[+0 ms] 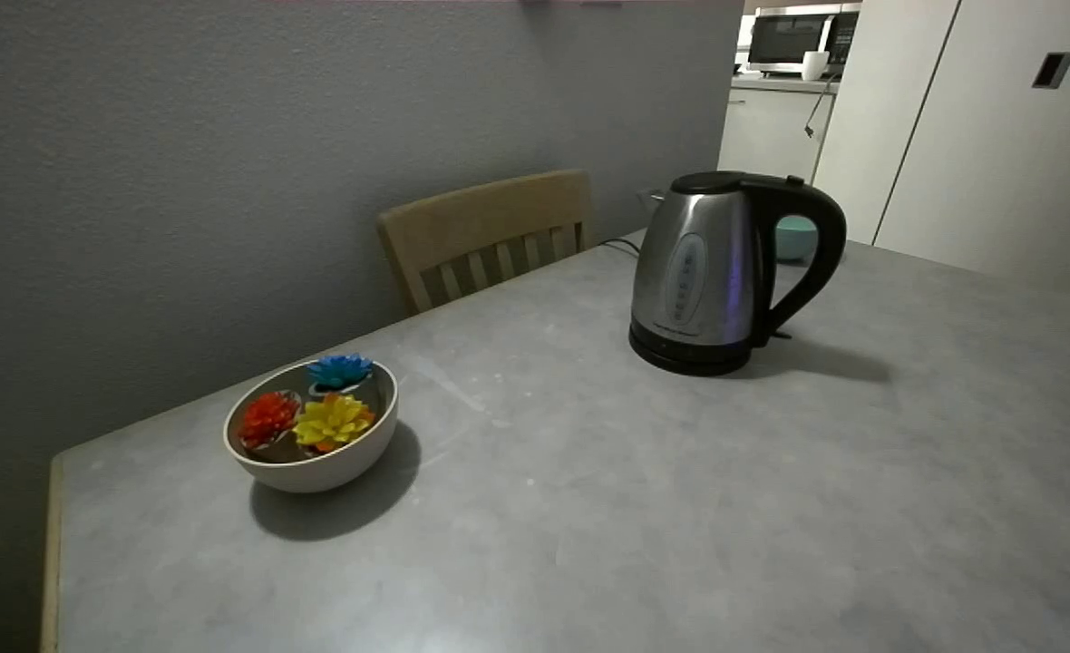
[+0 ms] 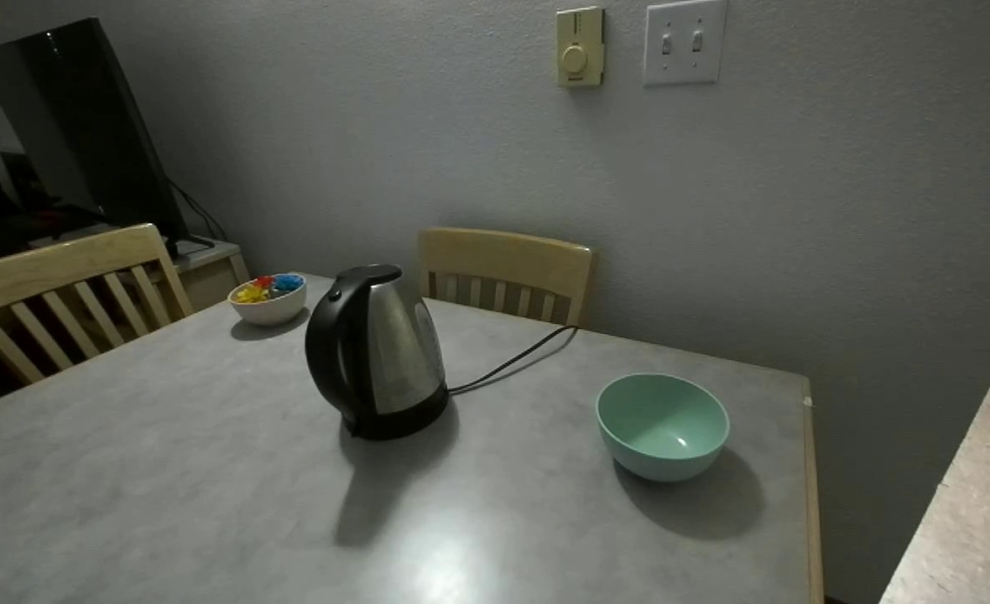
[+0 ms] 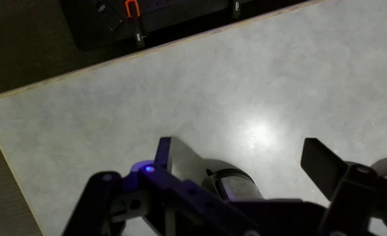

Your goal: Open the lid of the kettle by pressing the button on the handle

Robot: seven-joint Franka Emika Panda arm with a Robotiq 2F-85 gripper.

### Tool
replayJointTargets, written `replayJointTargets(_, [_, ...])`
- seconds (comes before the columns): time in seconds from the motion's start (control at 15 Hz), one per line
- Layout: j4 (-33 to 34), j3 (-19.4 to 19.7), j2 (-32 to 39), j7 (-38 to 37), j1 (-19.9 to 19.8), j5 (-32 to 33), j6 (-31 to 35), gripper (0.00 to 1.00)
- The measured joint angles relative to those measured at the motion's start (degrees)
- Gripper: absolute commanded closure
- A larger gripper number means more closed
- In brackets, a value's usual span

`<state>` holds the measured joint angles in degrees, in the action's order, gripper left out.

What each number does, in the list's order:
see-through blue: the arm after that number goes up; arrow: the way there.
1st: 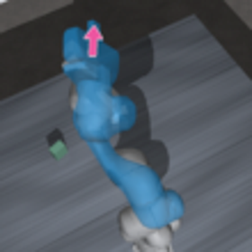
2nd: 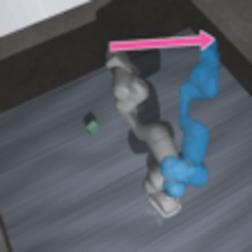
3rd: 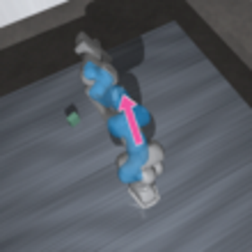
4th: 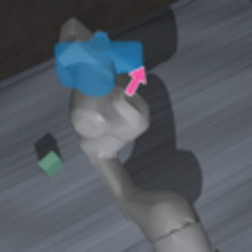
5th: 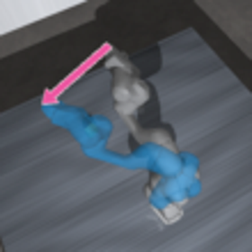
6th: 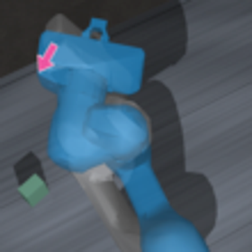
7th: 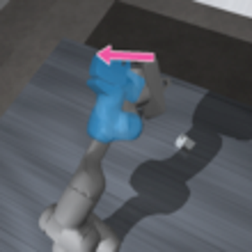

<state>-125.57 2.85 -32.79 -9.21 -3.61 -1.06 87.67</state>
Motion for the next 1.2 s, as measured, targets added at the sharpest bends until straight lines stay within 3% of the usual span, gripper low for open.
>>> replayJointTargets(0.33, [0.05, -0.01, 0.03, 0.32, 0.0, 0.0, 0.14, 0.0])
replayJointTargets(0.67, [3.15, -0.05, 3.18, 5.92, 0.24, 1.27, 5.38, 0.0])
replayJointTargets(1.2, [19.1, -0.01, 28.33, 16.39, 0.47, 2.06, 13.65, 0.0])
